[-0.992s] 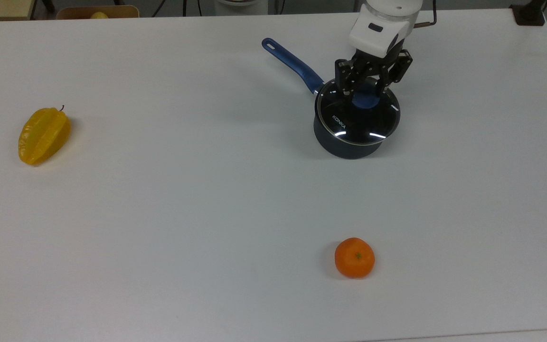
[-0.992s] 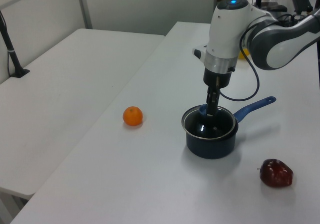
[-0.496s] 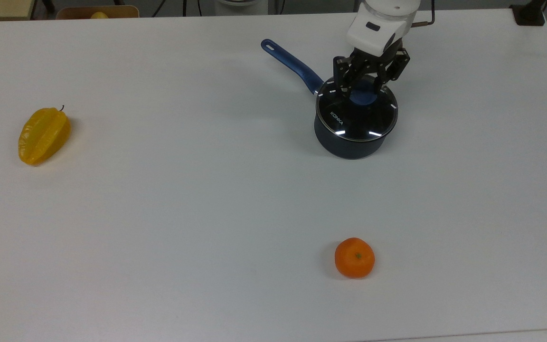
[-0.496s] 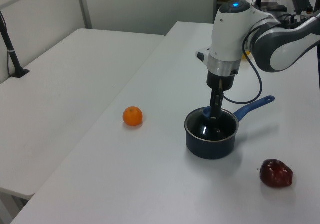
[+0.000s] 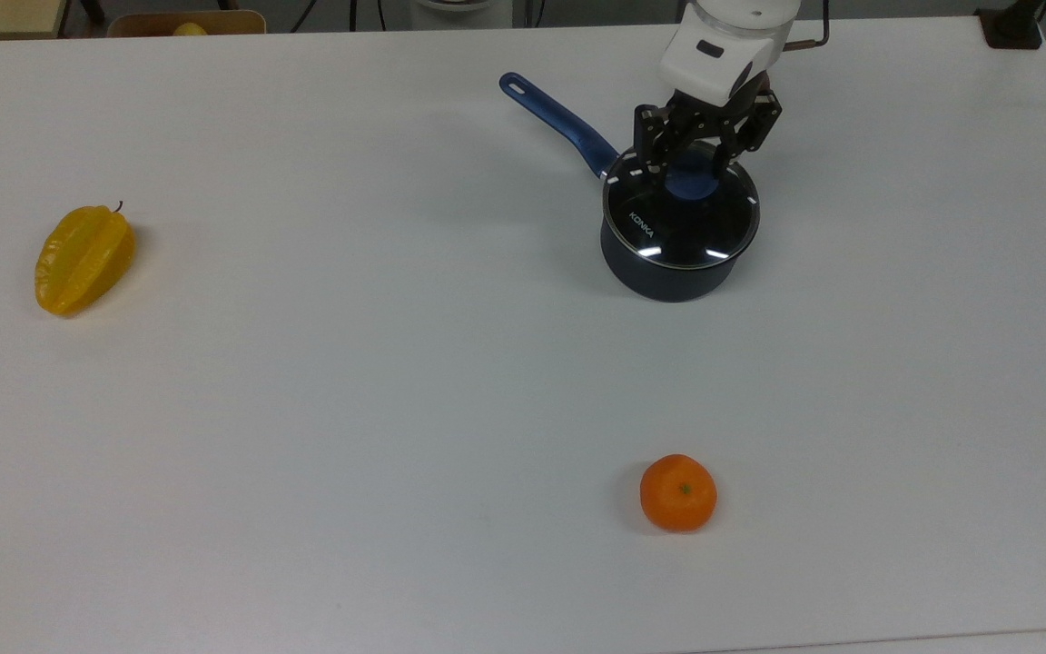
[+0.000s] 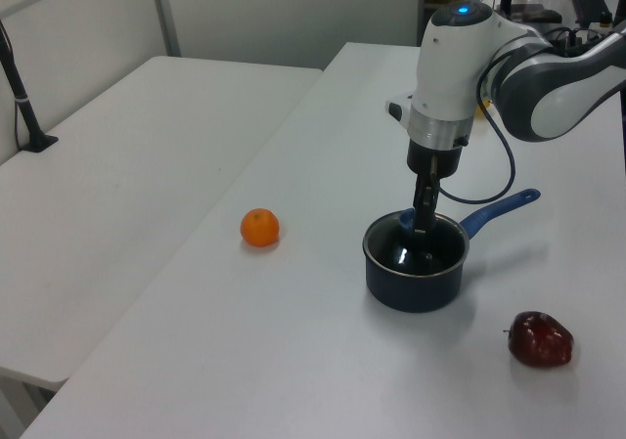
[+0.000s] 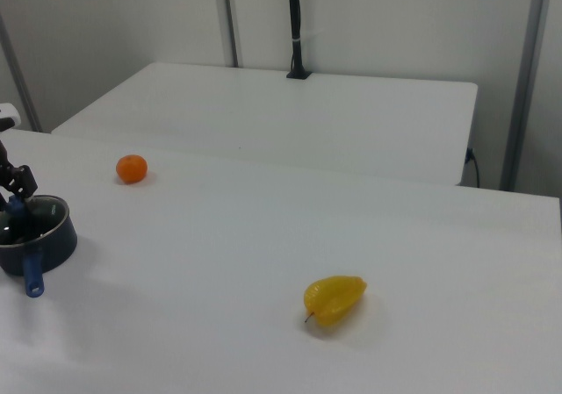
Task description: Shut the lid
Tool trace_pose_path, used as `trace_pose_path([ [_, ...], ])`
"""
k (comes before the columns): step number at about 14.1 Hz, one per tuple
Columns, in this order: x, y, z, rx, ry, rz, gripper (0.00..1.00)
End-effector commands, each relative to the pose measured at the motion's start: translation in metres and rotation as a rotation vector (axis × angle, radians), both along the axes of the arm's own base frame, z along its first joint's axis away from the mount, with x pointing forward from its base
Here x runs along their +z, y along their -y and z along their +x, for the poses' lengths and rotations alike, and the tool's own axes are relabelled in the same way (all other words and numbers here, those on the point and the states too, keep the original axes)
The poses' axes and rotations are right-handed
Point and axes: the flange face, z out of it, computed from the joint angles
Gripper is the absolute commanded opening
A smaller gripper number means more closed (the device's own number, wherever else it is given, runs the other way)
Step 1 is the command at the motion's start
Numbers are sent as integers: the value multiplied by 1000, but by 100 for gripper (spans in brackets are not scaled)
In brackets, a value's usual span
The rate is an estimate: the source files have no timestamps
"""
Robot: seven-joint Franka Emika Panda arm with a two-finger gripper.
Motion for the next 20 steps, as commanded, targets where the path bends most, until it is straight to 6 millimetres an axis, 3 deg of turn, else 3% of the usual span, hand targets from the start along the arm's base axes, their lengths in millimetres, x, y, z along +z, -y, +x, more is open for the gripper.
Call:
trace_pose_path([
  [1, -1, 4, -8, -18, -10, -10, 100],
  [4, 11, 6, -4, -26, 2, -3, 100],
  [5, 20, 20, 3, -45, -6, -14, 100],
  [9, 80, 86, 21, -79, -27, -38, 100],
  [14, 138, 198, 20, -157, -67, -19, 100],
  [20, 173, 300, 2, -280, -135, -33, 100],
])
